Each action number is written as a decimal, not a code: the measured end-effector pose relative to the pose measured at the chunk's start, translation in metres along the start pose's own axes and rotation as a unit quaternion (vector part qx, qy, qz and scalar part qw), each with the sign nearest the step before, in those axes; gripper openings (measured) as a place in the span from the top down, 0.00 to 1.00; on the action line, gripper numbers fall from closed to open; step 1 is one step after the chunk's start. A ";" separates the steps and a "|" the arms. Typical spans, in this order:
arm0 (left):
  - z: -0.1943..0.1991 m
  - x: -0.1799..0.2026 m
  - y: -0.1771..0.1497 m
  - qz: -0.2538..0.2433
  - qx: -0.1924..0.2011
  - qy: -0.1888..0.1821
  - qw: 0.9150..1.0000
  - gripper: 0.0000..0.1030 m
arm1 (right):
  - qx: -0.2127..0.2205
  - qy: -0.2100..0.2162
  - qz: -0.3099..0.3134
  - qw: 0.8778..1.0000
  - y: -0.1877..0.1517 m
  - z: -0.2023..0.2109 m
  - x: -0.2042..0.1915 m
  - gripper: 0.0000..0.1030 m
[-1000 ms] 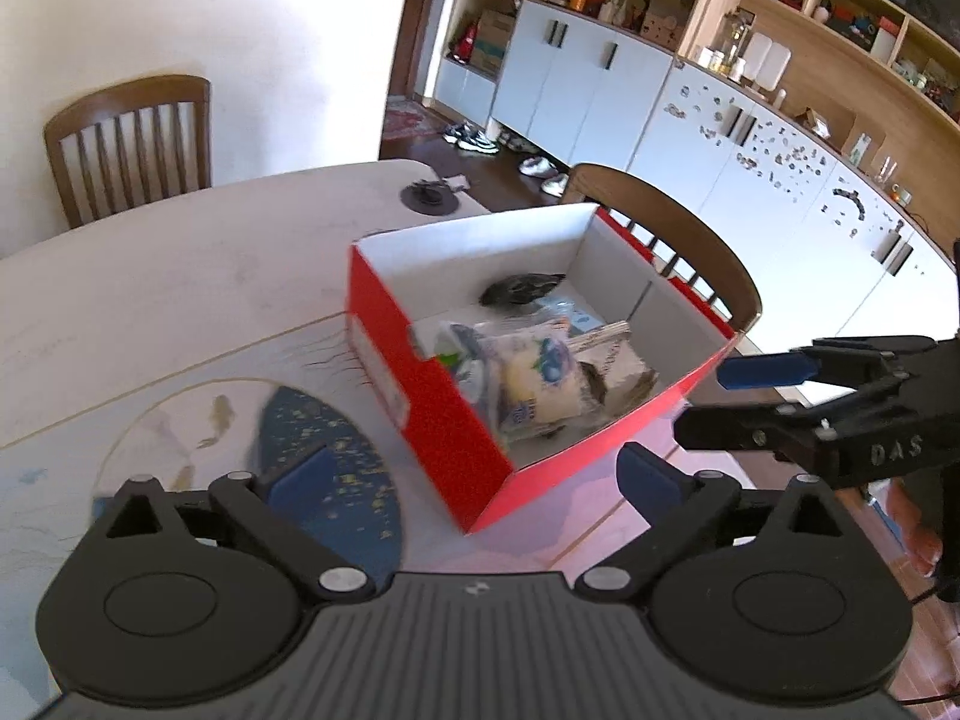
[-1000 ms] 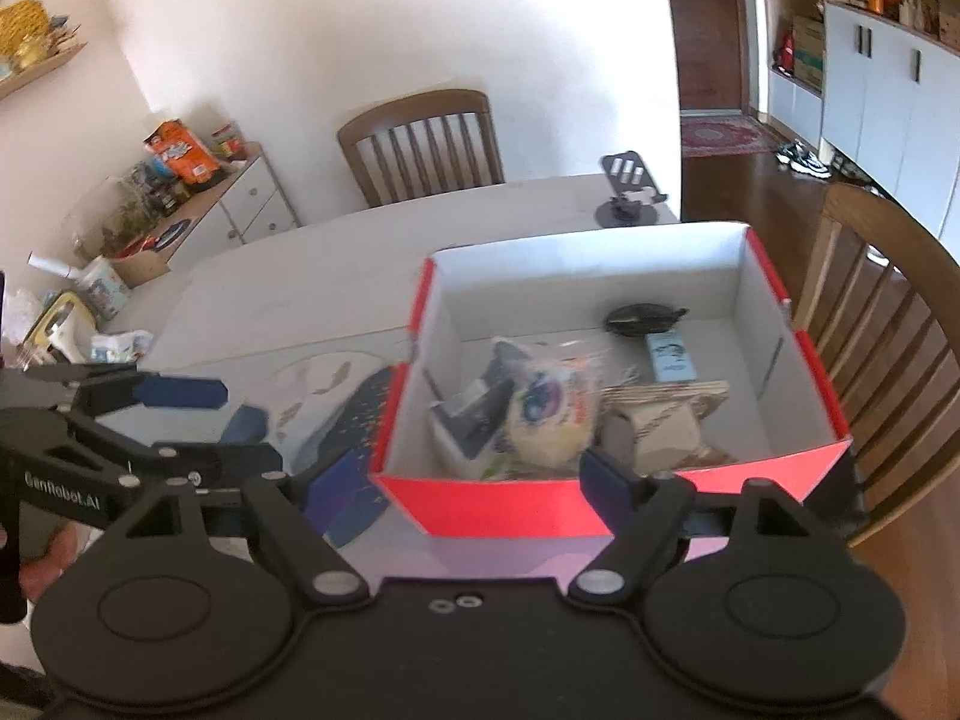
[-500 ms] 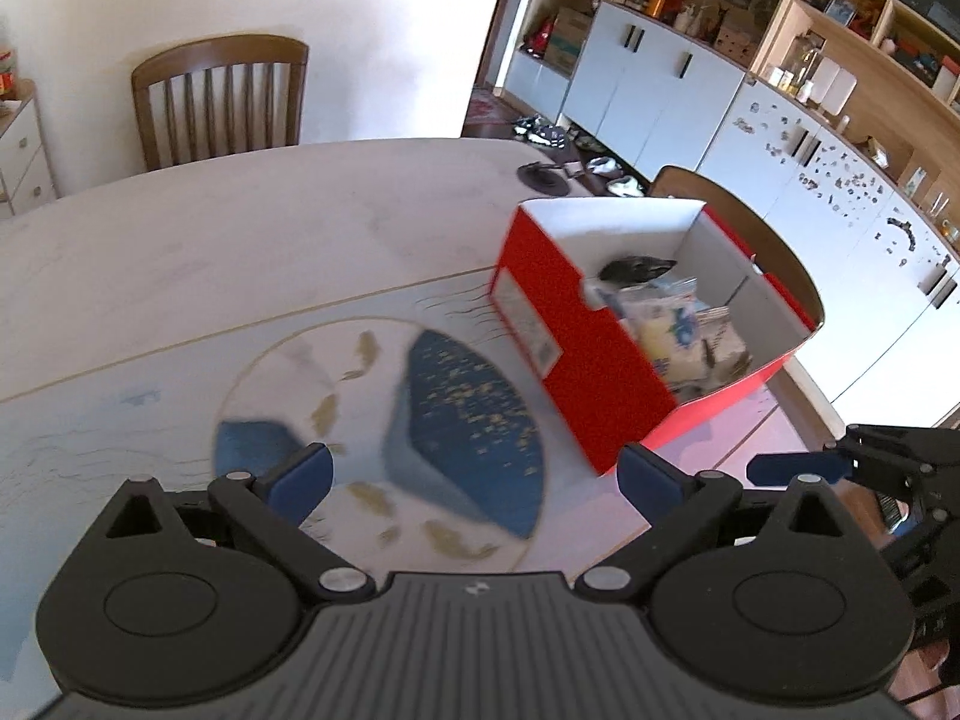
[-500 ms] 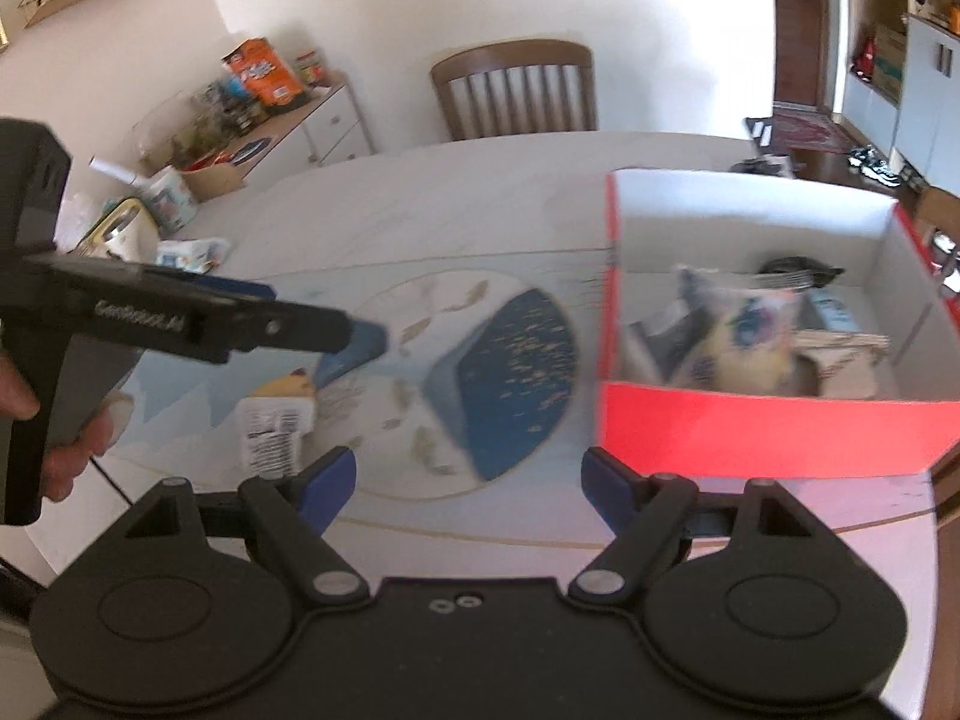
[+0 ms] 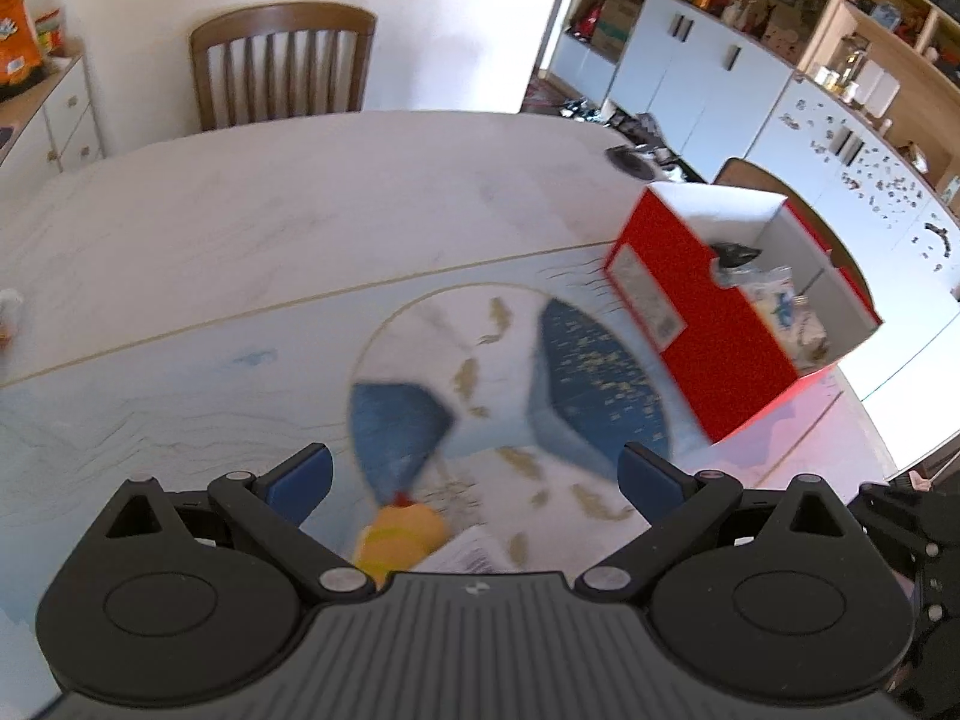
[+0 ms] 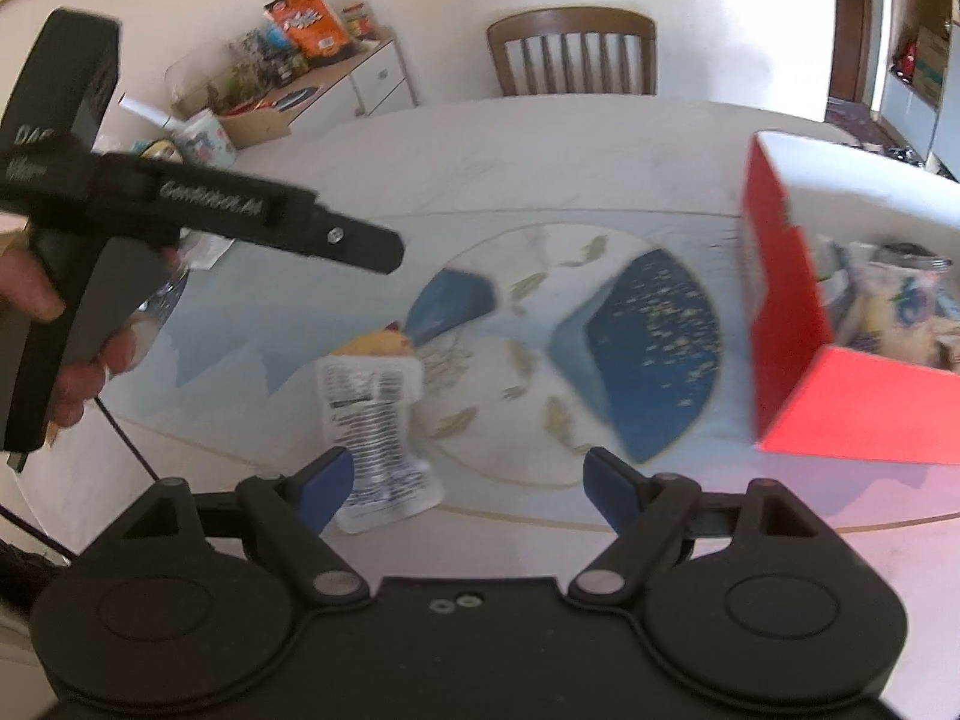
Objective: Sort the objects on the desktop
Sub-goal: 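Move both open tools back from the box toward the white sachet and yellow toy, then grasp the white printed sachet with right tool while left tool grasps the yellow chick toy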
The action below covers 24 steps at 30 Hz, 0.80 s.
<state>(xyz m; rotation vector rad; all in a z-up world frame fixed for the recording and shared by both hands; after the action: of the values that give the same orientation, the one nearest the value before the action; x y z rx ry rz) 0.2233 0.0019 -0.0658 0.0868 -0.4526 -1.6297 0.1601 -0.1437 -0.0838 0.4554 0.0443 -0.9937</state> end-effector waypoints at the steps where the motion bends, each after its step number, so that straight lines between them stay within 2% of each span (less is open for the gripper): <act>1: -0.002 -0.005 -0.001 0.002 -0.003 0.000 1.000 0.01 | -0.003 0.001 0.002 1.000 0.000 -0.004 -0.006 0.19; 11: -0.031 -0.033 -0.003 0.011 -0.045 -0.004 0.999 0.01 | -0.029 0.000 0.031 0.999 0.005 -0.044 -0.048 0.19; 24: -0.061 -0.042 0.001 0.013 -0.093 -0.009 0.996 0.01 | -0.051 -0.018 0.071 0.996 0.015 -0.088 -0.065 0.19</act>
<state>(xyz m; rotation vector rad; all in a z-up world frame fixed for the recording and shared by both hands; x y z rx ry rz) 0.2484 0.0280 -0.1299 -0.0726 -0.3125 -1.6408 0.1516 -0.0505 -0.1427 0.3428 0.0297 -0.8563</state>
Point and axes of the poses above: each gripper's, at about its wrist camera, not at the fingertips, and z roughly against the way its jaws point, x to its right, y to its top, the point moved 6 cm from there along -z, roughly the way its jaws point, and after that the axes turned 15 degrees about -x, right-handed, at the moved point
